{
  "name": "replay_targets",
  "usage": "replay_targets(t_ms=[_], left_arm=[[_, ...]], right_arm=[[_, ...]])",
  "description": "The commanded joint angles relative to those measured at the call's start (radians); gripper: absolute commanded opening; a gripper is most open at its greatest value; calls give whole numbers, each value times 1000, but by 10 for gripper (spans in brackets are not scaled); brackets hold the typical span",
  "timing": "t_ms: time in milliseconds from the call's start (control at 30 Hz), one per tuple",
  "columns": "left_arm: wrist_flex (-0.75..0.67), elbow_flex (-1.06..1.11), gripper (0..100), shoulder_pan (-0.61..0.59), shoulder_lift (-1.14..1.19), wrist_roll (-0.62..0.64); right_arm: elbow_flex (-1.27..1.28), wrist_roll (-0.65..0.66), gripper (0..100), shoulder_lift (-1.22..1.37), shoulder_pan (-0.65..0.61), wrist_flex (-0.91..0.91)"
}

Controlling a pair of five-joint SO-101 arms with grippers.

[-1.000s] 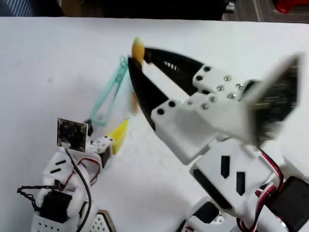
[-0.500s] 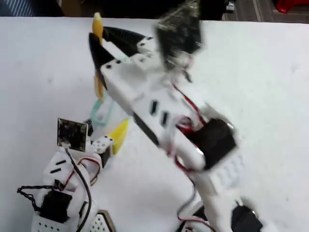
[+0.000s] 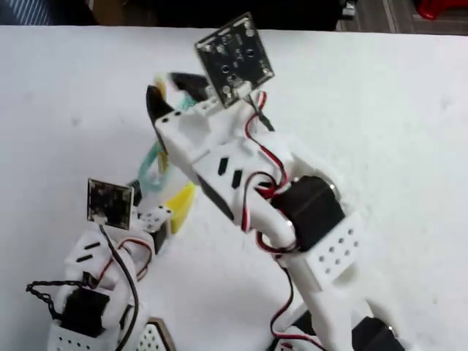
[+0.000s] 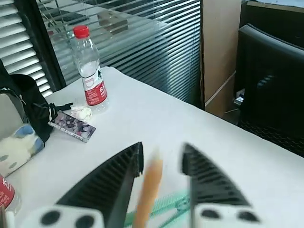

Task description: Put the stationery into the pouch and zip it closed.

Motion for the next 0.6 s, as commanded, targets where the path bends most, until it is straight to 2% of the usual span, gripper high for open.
replay_targets(t_ms=[0, 167, 300, 433, 567], left_arm=[[12, -25, 271, 5, -1, -3], [12, -25, 271, 4, -1, -3], [12, -25, 238, 4, -1, -8], [12, -25, 229, 4, -1, -9], [12, -25, 229, 4, -1, -9]], right_arm=[[-6, -6, 307, -51, -8, 4], [-8, -6, 263, -101, 39, -1], [3, -11, 262, -76, 211, 7], [18, -11, 262, 77, 407, 65], [15, -8, 262, 265, 515, 140]])
